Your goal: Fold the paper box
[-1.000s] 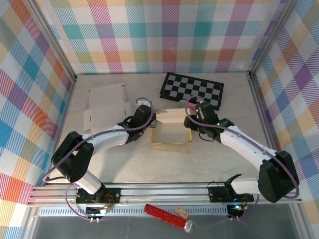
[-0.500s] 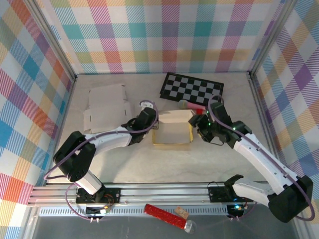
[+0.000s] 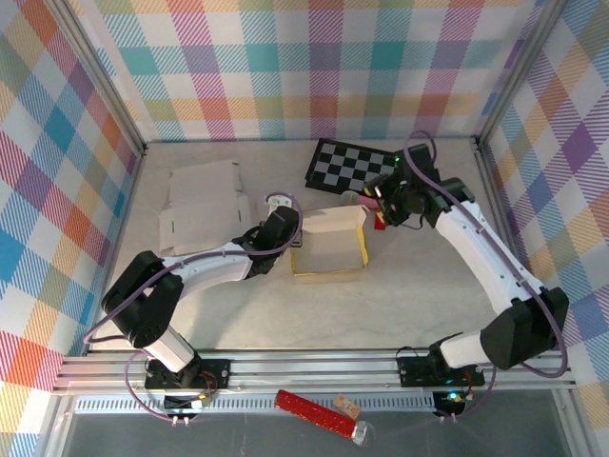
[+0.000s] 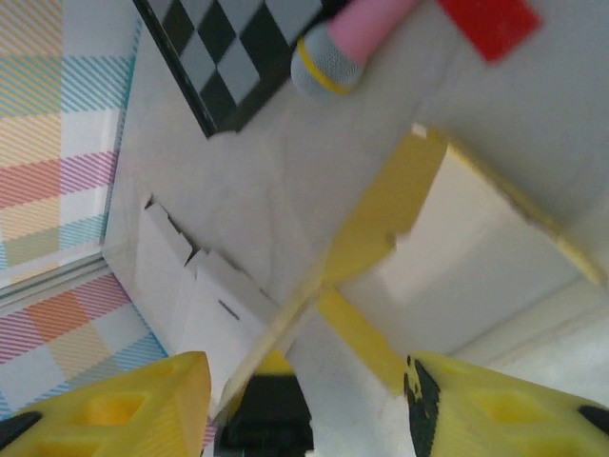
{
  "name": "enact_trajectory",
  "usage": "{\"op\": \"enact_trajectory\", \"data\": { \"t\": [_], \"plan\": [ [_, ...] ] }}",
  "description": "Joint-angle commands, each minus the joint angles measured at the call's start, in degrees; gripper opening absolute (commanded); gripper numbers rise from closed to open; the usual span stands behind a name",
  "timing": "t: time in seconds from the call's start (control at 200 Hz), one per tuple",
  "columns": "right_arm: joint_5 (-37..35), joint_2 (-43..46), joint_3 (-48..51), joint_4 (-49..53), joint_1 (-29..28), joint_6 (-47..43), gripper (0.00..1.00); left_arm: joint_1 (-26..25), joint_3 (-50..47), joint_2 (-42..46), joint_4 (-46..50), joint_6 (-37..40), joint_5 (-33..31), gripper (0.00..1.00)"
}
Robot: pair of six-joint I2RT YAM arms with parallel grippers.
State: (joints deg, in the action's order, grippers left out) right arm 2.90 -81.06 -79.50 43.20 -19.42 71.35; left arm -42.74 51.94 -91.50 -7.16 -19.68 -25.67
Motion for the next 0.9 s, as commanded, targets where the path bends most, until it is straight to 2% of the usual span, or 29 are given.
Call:
{"op": "enact_trajectory", "data": {
  "t": [0.0, 0.155, 0.345, 0.795, 0.895],
  "plan": [
    [5.1, -5.9, -5.5, 0.4, 4.7, -18.7, 0.6, -0.7, 0.8, 0.4, 1.1, 1.3, -1.1, 0.0],
    [14.8, -16.9, -12.4, 4.9, 8.0, -26.6, 0.6, -0.7, 0.8, 0.6, 1.4, 1.6, -1.0, 0.0],
    [23.0, -26.8, -14.1, 5.4, 7.7, -26.2, 0.53, -0.8, 1.2, 0.4, 1.6, 1.8, -0.9, 0.0],
    [27.3, -25.1, -6.0, 4.6, 6.4, -24.1, 0.45, -0.9, 2.2, -0.7, 1.8, 1.4, -0.7, 0.0],
    [28.4, -24.3, -4.0, 3.0, 6.4, -23.0, 0.41, -1.1, 2.2, -0.6, 1.9, 1.2, -0.6, 0.0]
  ]
}}
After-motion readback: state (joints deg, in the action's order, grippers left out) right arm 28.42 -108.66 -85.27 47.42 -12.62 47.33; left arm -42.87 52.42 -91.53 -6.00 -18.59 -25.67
